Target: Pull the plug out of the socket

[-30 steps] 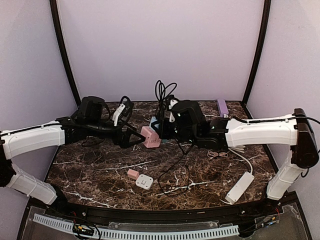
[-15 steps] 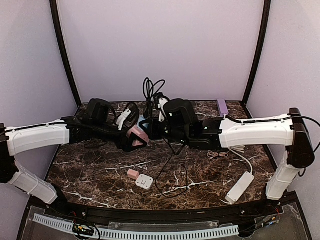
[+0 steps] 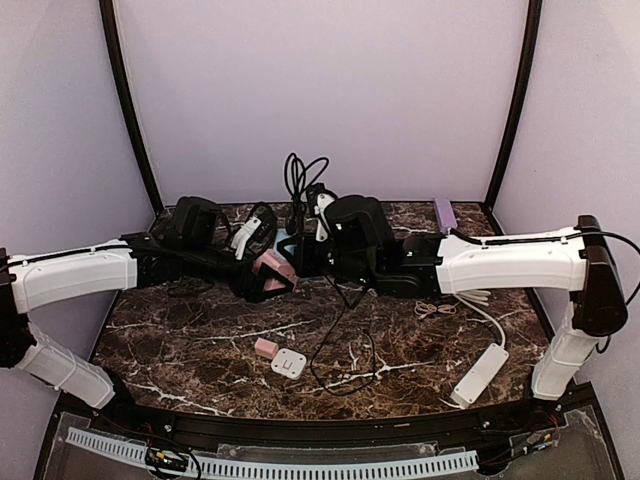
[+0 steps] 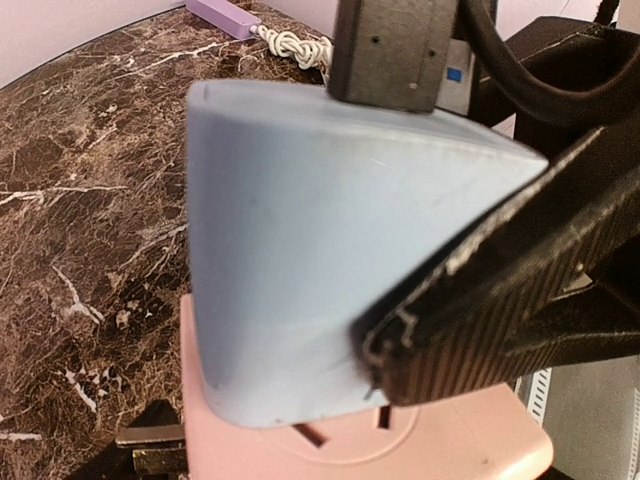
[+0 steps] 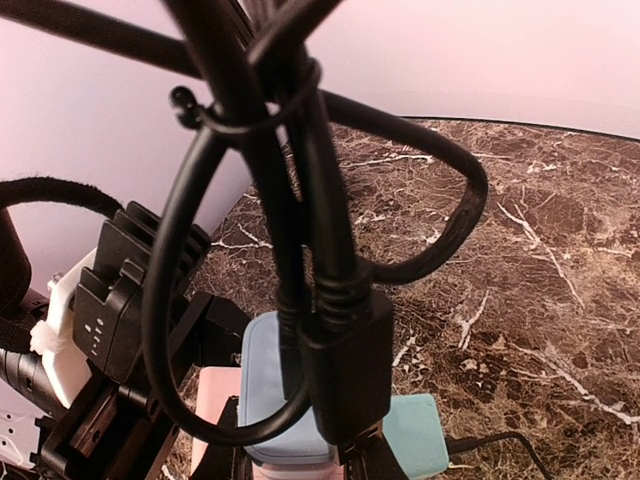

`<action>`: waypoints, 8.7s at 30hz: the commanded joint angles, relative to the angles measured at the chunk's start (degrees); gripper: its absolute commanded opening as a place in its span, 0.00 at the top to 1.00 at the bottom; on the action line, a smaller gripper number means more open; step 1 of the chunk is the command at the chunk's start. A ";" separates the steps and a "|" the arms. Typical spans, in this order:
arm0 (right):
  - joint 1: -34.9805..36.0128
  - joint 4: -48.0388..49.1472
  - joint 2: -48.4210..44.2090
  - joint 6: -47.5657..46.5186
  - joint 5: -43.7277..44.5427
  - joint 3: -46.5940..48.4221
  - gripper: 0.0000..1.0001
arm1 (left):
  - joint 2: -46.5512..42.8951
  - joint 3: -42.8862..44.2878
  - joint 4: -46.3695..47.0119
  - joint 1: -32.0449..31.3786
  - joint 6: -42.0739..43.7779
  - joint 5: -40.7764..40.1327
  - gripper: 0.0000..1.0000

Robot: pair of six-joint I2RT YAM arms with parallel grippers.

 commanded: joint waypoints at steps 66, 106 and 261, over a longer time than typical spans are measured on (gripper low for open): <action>1.20 -2.39 1.32 3.07 2.63 4.02 1.00 | -1.61 1.52 -4.35 -2.89 6.95 -9.24 0.07; -2.07 1.62 -0.40 5.93 -4.57 -0.65 1.00 | -2.26 0.75 -3.32 -2.87 8.00 -8.16 0.88; -1.39 -10.14 -4.91 3.94 2.55 1.63 1.00 | -2.39 -0.26 -2.12 -2.98 7.76 -9.34 0.99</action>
